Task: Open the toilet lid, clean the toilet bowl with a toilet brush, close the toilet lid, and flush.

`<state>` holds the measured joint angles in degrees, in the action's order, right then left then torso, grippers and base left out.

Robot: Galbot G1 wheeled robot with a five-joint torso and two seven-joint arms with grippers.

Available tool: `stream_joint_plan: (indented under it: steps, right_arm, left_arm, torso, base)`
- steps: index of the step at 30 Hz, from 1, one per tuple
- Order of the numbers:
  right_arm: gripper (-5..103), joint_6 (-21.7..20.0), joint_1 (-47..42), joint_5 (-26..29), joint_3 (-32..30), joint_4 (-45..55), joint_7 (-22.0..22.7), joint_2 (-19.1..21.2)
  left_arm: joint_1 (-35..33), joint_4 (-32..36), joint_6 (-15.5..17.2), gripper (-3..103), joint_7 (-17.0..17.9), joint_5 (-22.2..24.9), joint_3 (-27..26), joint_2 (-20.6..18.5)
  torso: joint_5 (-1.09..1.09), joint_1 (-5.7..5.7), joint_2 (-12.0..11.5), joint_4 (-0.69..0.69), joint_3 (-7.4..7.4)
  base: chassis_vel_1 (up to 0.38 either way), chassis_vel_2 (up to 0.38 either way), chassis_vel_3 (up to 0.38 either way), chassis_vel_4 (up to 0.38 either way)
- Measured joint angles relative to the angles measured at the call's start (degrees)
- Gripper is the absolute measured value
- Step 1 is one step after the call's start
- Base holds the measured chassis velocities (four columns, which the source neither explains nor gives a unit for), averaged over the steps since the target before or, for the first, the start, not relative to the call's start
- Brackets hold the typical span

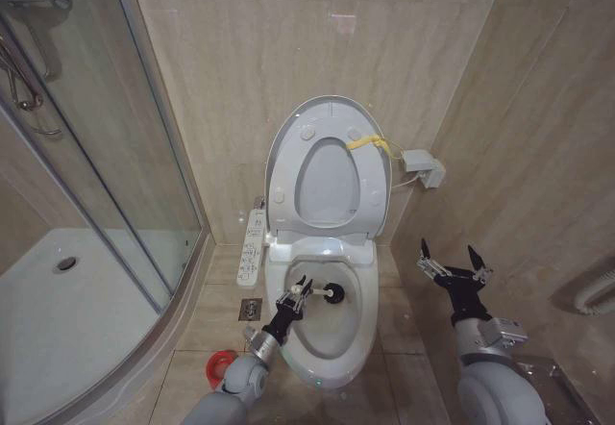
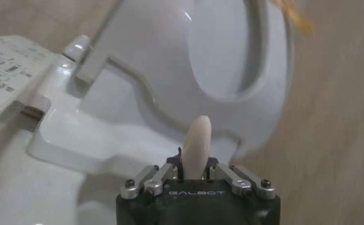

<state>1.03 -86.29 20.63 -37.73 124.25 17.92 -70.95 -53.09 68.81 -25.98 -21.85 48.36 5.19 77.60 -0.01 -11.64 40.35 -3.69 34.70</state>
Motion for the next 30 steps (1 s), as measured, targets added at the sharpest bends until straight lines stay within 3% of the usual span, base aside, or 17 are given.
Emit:
stream_joint_plan:
  steps: [4,9,14,15,17,19,21,23,24,26,30]
  right_arm:
    - [100,0.2,-0.2,0.1,-0.2,-0.1,-0.1,0.0]
    - [100,0.3,-0.3,0.1,-0.2,-0.3,-0.1,-0.1]
    - [100,0.4,-0.3,0.1,-0.2,-0.1,-0.1,0.0]
    - [100,0.4,-0.3,0.1,-0.2,-0.1,-0.1,0.0]
    - [100,0.4,-0.3,0.2,-0.3,0.0,-0.1,0.1]
    - [100,0.3,-0.4,0.2,-0.4,0.0,-0.1,0.1]
    - [100,0.3,-0.6,0.3,-0.6,0.2,-0.1,0.2]
    - [100,0.3,-0.7,0.4,-0.7,0.2,-0.1,0.2]
    - [100,0.3,-0.7,0.4,-0.7,0.2,-0.1,0.2]
    - [100,0.3,-0.8,0.4,-0.7,0.3,-0.1,0.2]
    - [100,0.3,-1.0,0.4,-0.8,0.4,-0.1,0.4]
  left_arm:
    - [-1.0,4.3,2.0,22,-1.8,10.0,-0.1,0.2]
    - [-1.7,4.6,2.3,24,-4.1,9.0,-0.8,0.3]
    - [-1.1,-2.2,-0.4,24,-5.2,-6.0,-2.0,0.1]
    - [-1.1,-2.2,-0.4,24,-5.2,-6.0,-2.0,0.1]
    - [-1.2,-3.2,-1.2,24,-4.4,-12.6,-2.9,0.4]
    - [-1.5,-2.9,-1.3,24,-3.9,-13.4,-2.9,0.6]
    - [-1.9,-1.2,-1.2,22,-3.5,-11.2,-2.8,0.9]
    - [-2.0,2.0,-0.6,22,-3.3,-4.3,-2.1,1.5]
    - [-2.0,2.0,-0.6,22,-3.3,-4.3,-2.1,1.5]
    - [-2.0,6.0,1.8,22,-2.0,4.4,-1.7,2.3]
    - [-0.8,6.0,2.1,23,-2.1,6.4,-2.0,3.6]
  torso:
    - [0.0,0.0,0.0,0.0,0.0]
    - [0.01,0.0,0.0,0.03,-0.01]
    - [0.01,0.01,0.0,0.03,-0.03]
    - [0.01,0.01,0.0,0.03,-0.03]
    - [0.04,0.02,0.0,0.07,-0.03]
    - [0.02,0.02,0.0,0.06,-0.02]
    - [0.01,0.01,0.0,0.01,-0.02]
    - [0.0,0.01,0.0,-0.01,-0.01]
    - [0.0,0.01,0.0,-0.01,-0.01]
    - [0.02,0.01,0.0,-0.01,-0.01]
    - [0.01,0.01,0.0,0.0,-0.01]
  base:
    - [0.0,0.0,0.0,0.0]
    - [0.0,0.0,0.0,0.0]
    - [0.0,0.0,0.0,0.0]
    - [0.0,0.0,0.0,0.0]
    - [0.0,0.0,0.0,0.0]
    - [0.0,0.0,0.0,0.0]
    - [0.0,0.0,0.0,0.0]
    - [0.0,0.0,0.0,0.0]
    - [0.0,0.0,0.0,0.0]
    - [0.0,0.0,0.0,0.0]
    - [0.0,0.0,0.0,0.0]
